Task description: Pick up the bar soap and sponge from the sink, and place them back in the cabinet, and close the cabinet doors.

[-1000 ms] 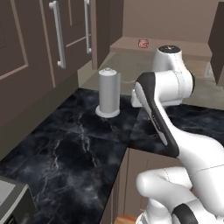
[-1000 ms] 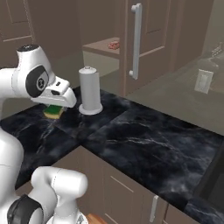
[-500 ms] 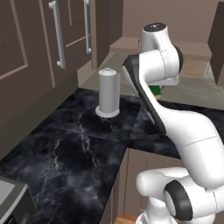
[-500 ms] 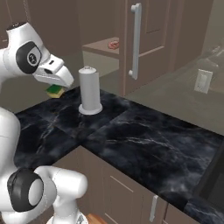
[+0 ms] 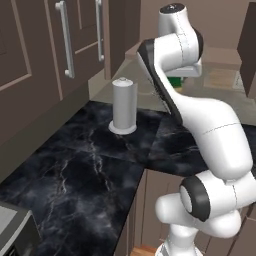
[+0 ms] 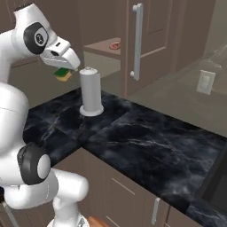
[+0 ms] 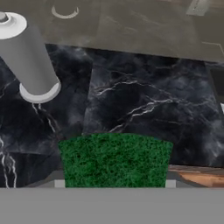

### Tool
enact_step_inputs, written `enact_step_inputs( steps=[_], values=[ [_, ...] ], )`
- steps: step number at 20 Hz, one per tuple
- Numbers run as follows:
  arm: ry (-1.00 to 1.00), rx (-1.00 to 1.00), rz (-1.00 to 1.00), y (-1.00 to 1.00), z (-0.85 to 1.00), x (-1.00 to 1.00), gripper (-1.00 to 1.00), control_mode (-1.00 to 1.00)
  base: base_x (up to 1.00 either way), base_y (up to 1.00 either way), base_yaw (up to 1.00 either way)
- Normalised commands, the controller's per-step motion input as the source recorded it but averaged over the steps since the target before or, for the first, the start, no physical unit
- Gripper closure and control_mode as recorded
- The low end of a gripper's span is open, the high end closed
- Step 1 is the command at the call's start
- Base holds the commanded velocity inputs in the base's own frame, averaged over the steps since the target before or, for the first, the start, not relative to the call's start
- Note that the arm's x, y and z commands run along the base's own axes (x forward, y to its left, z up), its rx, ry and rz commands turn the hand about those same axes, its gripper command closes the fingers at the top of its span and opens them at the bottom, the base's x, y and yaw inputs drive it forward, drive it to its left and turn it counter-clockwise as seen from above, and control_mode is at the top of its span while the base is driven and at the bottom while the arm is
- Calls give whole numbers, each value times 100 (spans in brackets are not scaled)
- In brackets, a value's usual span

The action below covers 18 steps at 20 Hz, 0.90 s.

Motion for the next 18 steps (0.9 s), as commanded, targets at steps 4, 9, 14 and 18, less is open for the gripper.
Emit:
enact_step_inputs(
  steps=[4, 9, 14, 18],
  values=[
    [-3, -2, 0, -14, 23, 43, 100, -100, 0, 0, 0],
    [-18, -13, 0, -11, 5, 12, 100, -100, 0, 0, 0],
    [-24, -16, 0, -14, 0, 2, 100, -100, 0, 0, 0],
    [-22, -11, 0, -31, 0, 10, 100, -100, 0, 0, 0]
  ],
)
